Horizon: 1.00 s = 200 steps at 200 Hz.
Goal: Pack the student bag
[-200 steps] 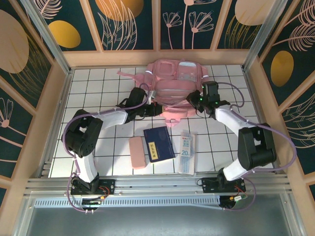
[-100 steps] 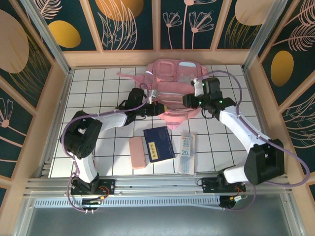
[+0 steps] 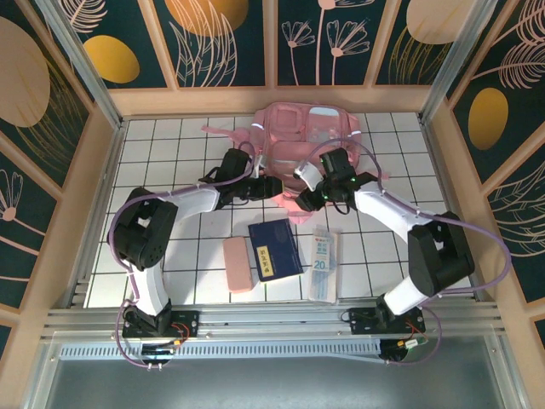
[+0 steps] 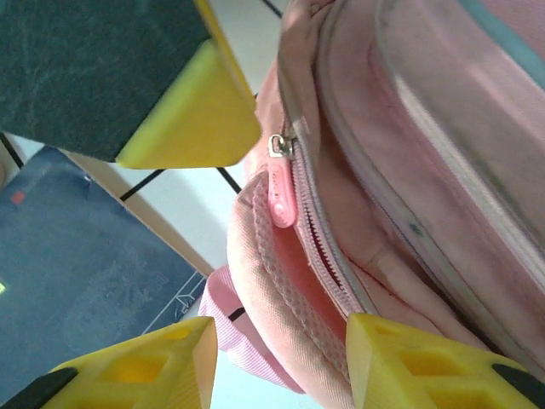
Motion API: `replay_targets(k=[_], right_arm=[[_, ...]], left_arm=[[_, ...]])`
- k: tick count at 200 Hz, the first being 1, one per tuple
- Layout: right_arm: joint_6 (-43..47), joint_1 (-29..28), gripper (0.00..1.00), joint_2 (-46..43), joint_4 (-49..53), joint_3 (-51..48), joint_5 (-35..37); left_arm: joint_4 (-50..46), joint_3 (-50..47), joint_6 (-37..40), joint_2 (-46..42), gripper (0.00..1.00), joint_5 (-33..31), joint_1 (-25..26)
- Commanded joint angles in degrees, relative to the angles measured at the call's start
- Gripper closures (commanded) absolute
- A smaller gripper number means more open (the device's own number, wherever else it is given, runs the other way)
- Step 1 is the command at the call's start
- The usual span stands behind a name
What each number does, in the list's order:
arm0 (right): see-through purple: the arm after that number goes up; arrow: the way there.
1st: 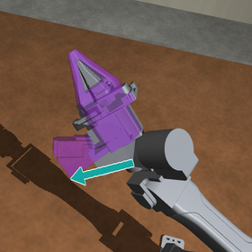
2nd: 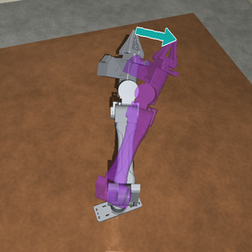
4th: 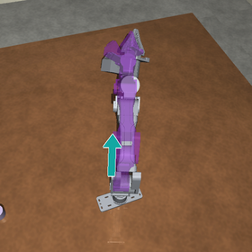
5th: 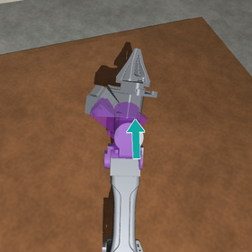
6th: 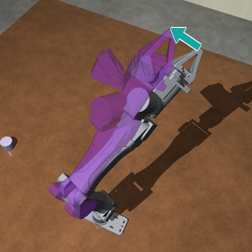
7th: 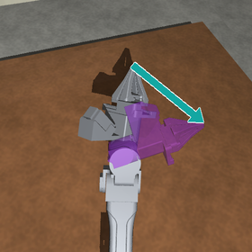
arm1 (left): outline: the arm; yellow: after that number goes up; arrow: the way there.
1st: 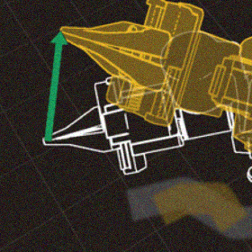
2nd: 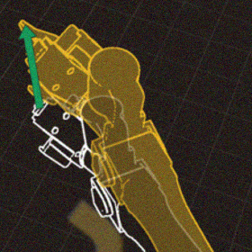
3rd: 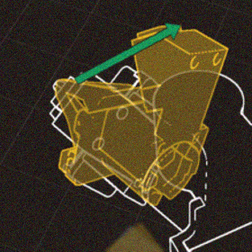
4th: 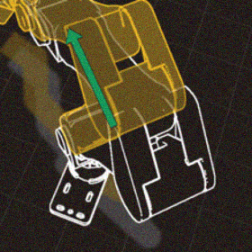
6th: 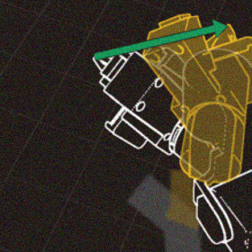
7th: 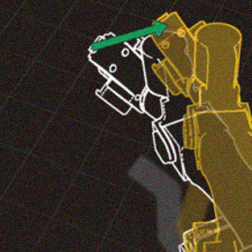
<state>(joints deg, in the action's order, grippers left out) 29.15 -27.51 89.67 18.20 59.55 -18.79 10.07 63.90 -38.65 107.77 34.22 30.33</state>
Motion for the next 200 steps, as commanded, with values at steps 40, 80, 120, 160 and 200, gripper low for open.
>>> replay_targets(k=[40,80,120,160,200], right_arm=[[13.7,2.0,0.58,6.4,-3.1,3.7,-3.8],[12.8,2.3,0.7,9.3,-6.2,5.1,-5.8],[13.6,2.4,0.72,11.1,-7.0,5.4,-4.4],[13.7,2.4,0.8,11.2,-7.7,5.0,-5.6],[13.9,2.4,0.83,10.5,-8.8,4.1,-4.0]], left_arm=[[-0.6,2.3,-0.4,3.8,0.66,3.7,0.2],[-0.6,3.2,-0.5,5.0,0.67,4.0,0.2],[-1.5,5.2,0.3,7.7,0.64,3.6,0.1],[-0.5,7.1,-1.2,9.4,0.69,1.7,0.2],[-0.1,7.3,-0.9,8.9,0.99,0.9,0.2]])
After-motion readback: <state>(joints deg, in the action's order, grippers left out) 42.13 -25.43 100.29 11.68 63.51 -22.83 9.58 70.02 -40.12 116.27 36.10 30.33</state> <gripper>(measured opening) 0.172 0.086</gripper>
